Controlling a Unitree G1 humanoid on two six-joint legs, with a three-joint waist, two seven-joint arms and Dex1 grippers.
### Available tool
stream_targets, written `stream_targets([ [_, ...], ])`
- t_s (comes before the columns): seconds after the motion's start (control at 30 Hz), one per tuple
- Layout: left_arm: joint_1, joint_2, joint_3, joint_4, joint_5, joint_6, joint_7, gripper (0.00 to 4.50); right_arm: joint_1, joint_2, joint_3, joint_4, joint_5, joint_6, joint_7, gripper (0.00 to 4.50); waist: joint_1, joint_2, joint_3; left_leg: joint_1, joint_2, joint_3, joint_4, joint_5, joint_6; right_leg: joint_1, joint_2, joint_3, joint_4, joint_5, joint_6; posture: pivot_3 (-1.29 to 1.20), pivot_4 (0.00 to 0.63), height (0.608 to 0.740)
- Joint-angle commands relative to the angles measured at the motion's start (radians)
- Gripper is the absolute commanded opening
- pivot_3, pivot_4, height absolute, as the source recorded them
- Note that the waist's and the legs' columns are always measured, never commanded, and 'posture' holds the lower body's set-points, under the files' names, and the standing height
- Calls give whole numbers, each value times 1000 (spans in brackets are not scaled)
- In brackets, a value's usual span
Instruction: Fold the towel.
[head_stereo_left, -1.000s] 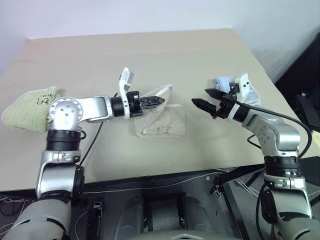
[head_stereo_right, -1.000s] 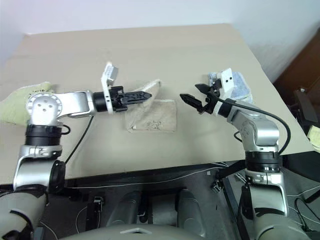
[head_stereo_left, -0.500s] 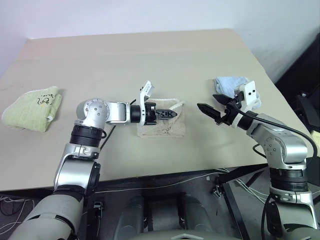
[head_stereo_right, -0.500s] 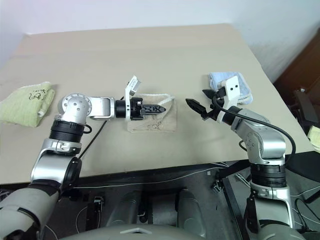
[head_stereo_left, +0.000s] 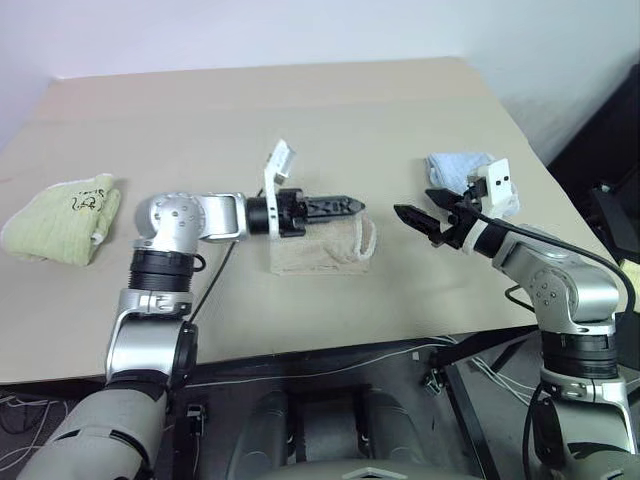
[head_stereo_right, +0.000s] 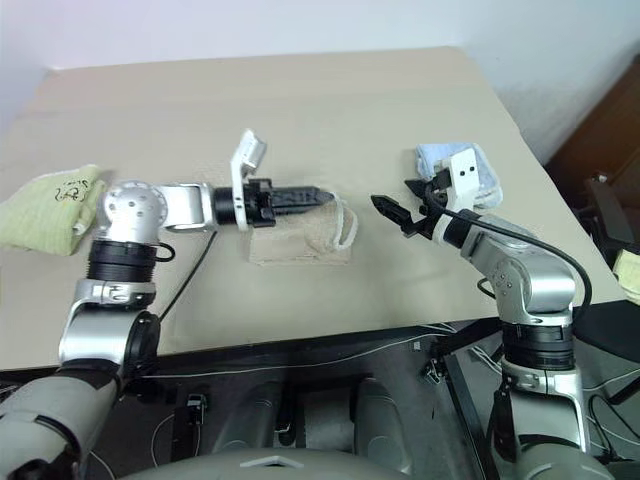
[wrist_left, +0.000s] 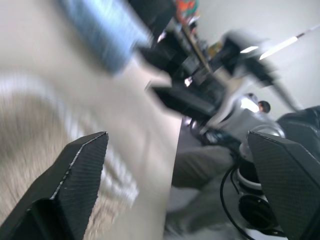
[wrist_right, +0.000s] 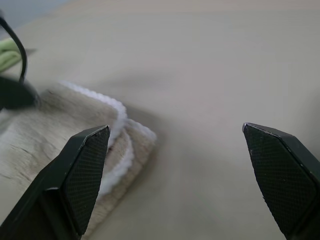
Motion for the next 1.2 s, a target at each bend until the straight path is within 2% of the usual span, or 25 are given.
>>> stream_targets([
  [0.03, 28, 57, -8, -66, 102, -144, -56, 4500, -34, 33, -3, -95, 29, -23, -20, 4115, 2, 0, 0, 0, 0, 0, 0, 0, 0, 0, 0, 0, 0, 0, 0, 0, 150, 740],
  [0.1, 43, 81, -23, -52, 158, -183, -45, 4500, -40, 59, 15, -114, 27, -26, -36, 3652, 3, 0, 0, 0, 0, 0, 0, 0, 0, 0, 0, 0, 0, 0, 0, 0, 150, 740],
  [0.23, 113, 104, -39, -59, 242, -272, -71, 3247, -55, 116, 44, -126, 38, -24, -55, 2240, 5, 0, 0, -1, 0, 0, 1, 0, 0, 0, -1, 0, 0, 0, 0, 0, 150, 740],
  [0.33, 190, 120, -91, -106, 337, -421, -127, 2248, -62, 152, 70, -117, 38, -28, -59, 1244, 5, 0, 0, -1, 0, 0, 0, 0, 0, 0, -1, 0, -1, 0, 0, 0, 150, 740],
  [0.43, 235, 81, -78, -140, 346, -514, -159, 1181, -74, 185, 91, -91, 34, -30, -64, 161, 6, 0, 0, -1, 0, 0, 0, 0, 0, 0, -2, 0, -1, 0, -1, 0, 150, 740],
  [0.47, 239, 57, -66, -141, 342, -529, -149, 822, -84, 200, 107, -69, 19, -31, -74, 0, 6, 0, 0, -1, 0, 0, 0, 0, 0, -1, -3, 0, -1, 0, -1, 0, 150, 740],
  [0.53, 251, 31, -63, -156, 348, -565, -154, 189, -98, 222, 133, -34, -9, -32, -94, 0, 5, 0, 0, -1, -1, 0, 0, 0, 0, -1, -6, 0, -1, 0, -1, 0, 150, 740],
  [0.57, 257, 27, -73, -163, 366, -592, -162, 65, -102, 226, 142, -24, -19, -32, -98, 0, 4, 0, 0, -1, -1, 0, 0, 0, 0, -1, -6, 0, -1, 1, -2, 0, 150, 740],
  [0.7, 280, 32, -116, -162, 416, -655, -212, 65, -123, 245, 153, 38, -38, -28, -117, 0, 2, 0, 0, -1, -1, 0, -1, 0, 0, -1, -6, 0, -1, 1, -2, 0, 150, 740],
  [0.8, 313, 21, -147, -127, 496, -816, -261, 65, -117, 256, 192, 82, -77, -61, -104, 0, 1, 0, 0, -1, -1, 1, -1, 0, 0, -2, -6, 1, -1, 1, -2, 0, 150, 740],
  [0.93, 379, 24, -183, -71, 567, -922, -301, 65, -85, 297, 227, 109, -99, -88, -98, 0, -1, 1, 0, -1, -1, 1, -2, 0, 0, -2, -6, 1, -1, 0, -2, 0, 150, 740],
  [1.1, 460, 1, -240, 23, 696, -1022, -243, 65, -17, 327, 289, 143, -153, -132, -90, 0, 3, 1, -1, -1, -1, 1, -2, 0, 0, -2, -7, 1, -1, 1, -2, 0, 150, 740],
  [1.2, 484, -20, -223, 19, 679, -1041, -245, 65, 10, 324, 297, 179, -174, -139, -84, 0, 3, 2, -2, -1, -1, 1, -2, -1, 0, -1, -8, 1, -2, 0, -2, 0, 150, 740],
])
